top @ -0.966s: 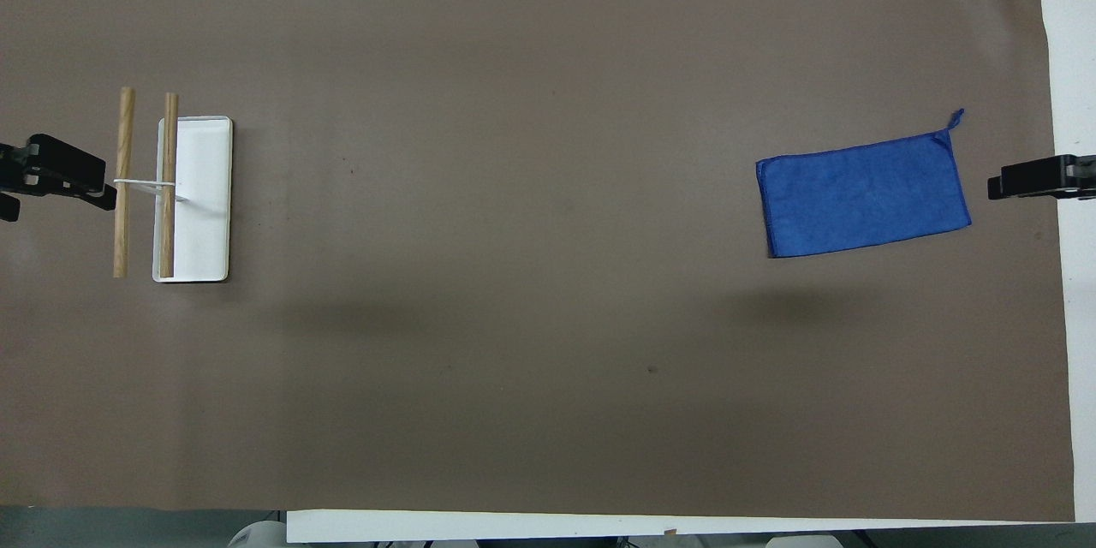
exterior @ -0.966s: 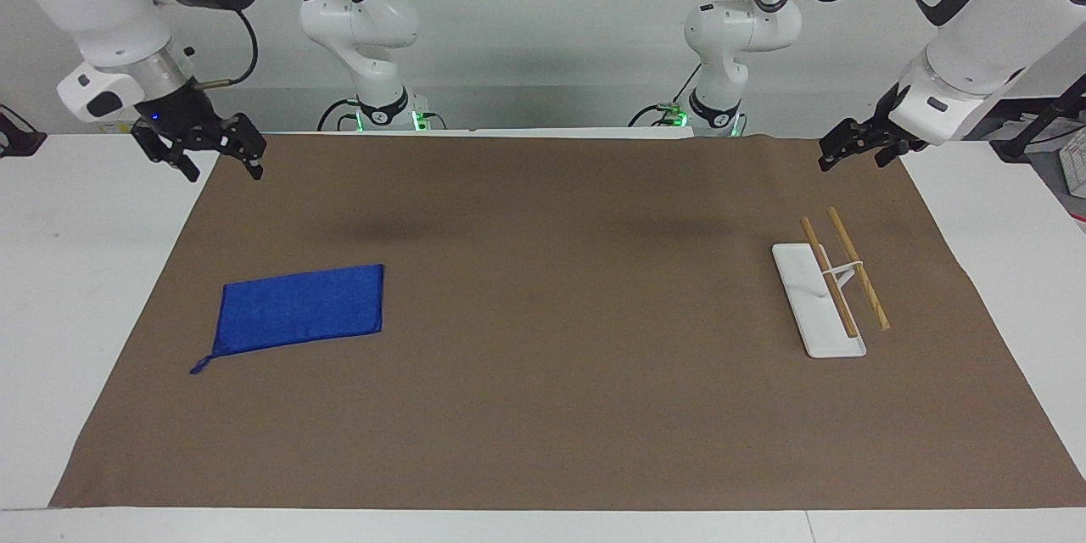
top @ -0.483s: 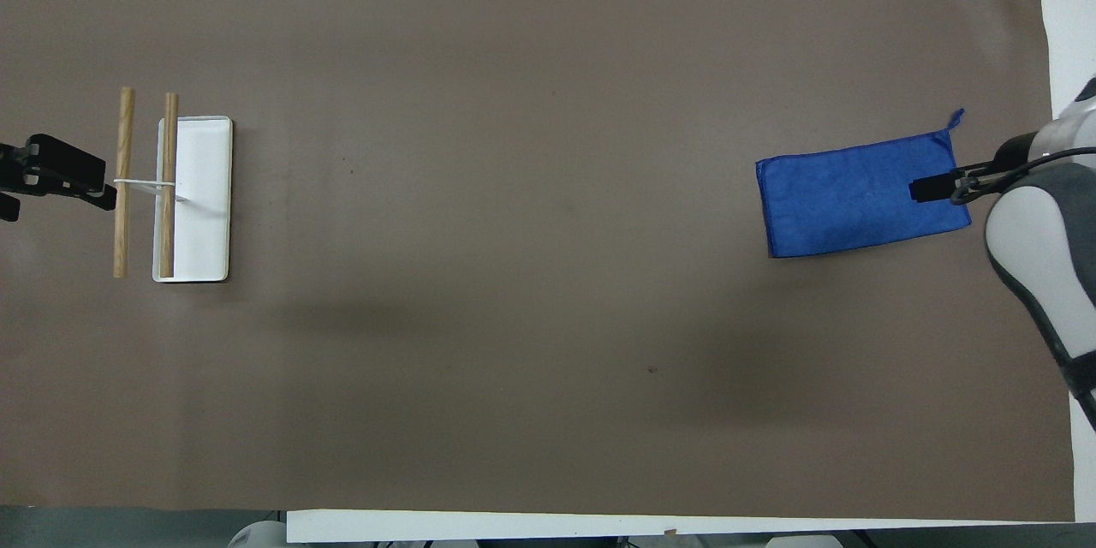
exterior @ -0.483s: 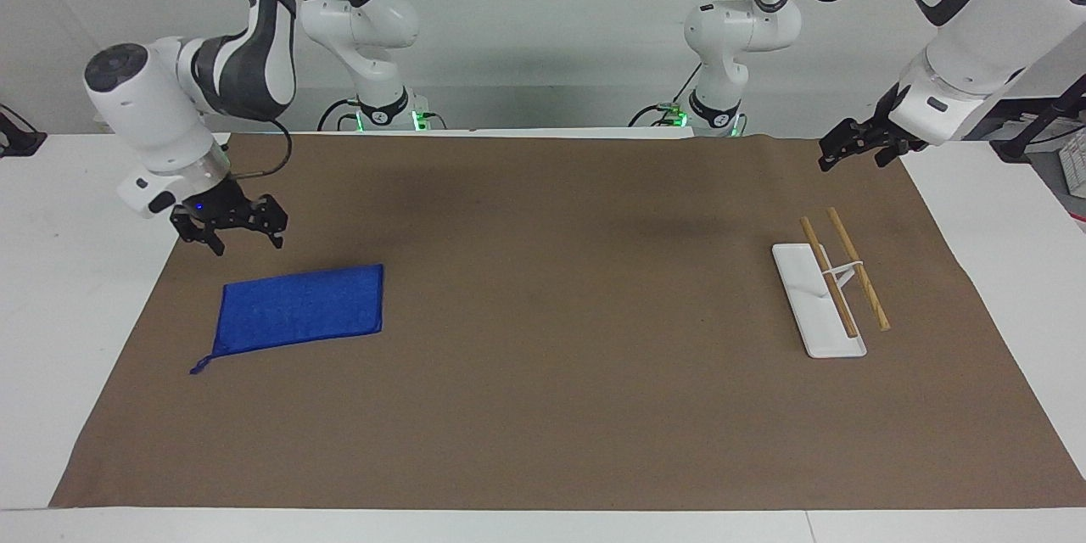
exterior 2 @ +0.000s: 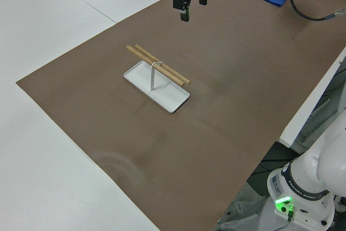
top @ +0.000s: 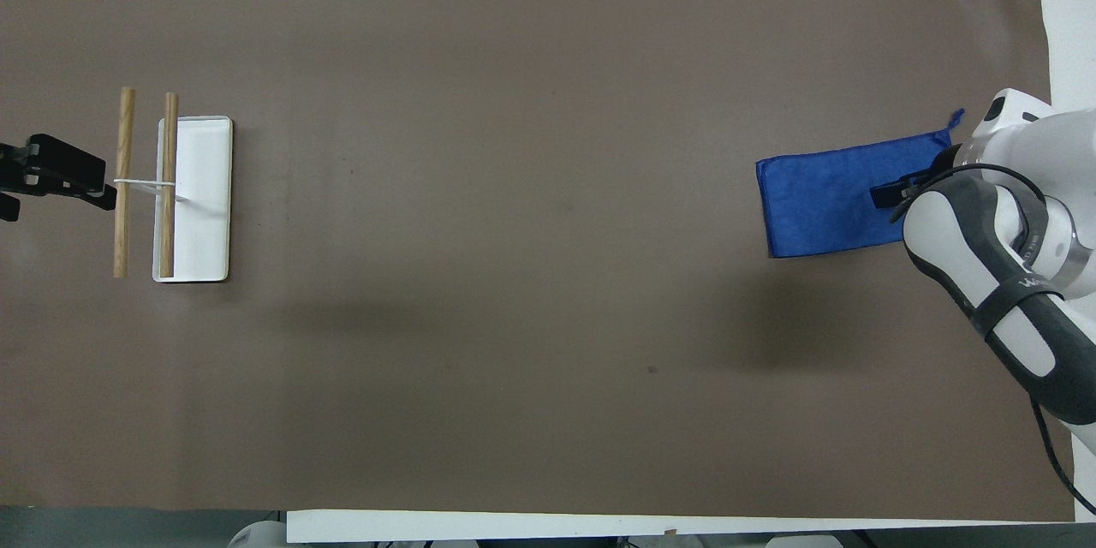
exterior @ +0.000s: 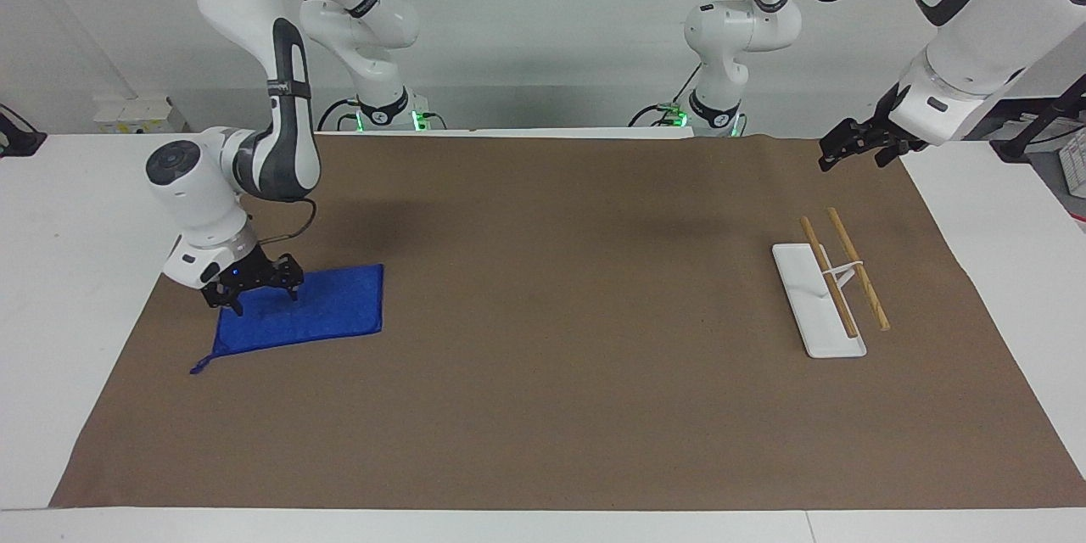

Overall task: Right arm passes towel to left arm to hang
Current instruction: 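Grasp the blue towel's near edge with the right gripper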

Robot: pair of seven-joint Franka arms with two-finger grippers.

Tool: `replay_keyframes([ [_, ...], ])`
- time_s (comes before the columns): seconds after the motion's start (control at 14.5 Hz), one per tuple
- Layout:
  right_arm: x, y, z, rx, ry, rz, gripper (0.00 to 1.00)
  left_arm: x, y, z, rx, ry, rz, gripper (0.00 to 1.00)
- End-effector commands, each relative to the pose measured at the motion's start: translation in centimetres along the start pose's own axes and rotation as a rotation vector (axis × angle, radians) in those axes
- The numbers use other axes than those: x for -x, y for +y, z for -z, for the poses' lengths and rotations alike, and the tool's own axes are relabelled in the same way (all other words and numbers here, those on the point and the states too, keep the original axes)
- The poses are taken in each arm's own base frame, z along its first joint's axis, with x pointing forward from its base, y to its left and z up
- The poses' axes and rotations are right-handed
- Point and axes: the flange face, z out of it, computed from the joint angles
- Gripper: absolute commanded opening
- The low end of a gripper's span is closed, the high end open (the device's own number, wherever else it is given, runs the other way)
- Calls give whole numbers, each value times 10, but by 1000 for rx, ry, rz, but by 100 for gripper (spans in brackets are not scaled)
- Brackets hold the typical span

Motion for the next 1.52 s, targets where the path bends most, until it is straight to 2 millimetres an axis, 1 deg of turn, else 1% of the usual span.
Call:
replay_keyframes([
  [0.0,3,1,-5,5,-8,26,98,9,-2,0,6,-4,13,100],
  [0.28,7,0,-14,-3,-22,21,94,9,-2,0,6,-2,12,100],
  [0.62,11,-3,-21,-11,-36,15,92,9,-2,0,6,-2,12,100],
  [0.69,12,-3,-22,-12,-38,13,90,9,-1,0,6,-2,12,100],
  [0.76,12,-3,-22,-12,-37,12,81,9,-2,0,6,-2,12,100],
  [0.83,12,-3,-22,-12,-38,15,62,9,-2,0,6,-2,12,100],
  [0.97,12,-3,-21,-13,-39,12,12,9,-2,0,6,-2,13,100],
  [1.03,11,-3,-21,-16,-35,0,0,9,-2,0,6,-2,13,100],
  [1.24,6,-3,-14,-14,-24,-71,0,9,-2,0,6,-2,12,100],
  [1.45,-2,-9,4,-32,-39,-151,0,9,-2,0,6,-2,12,100],
])
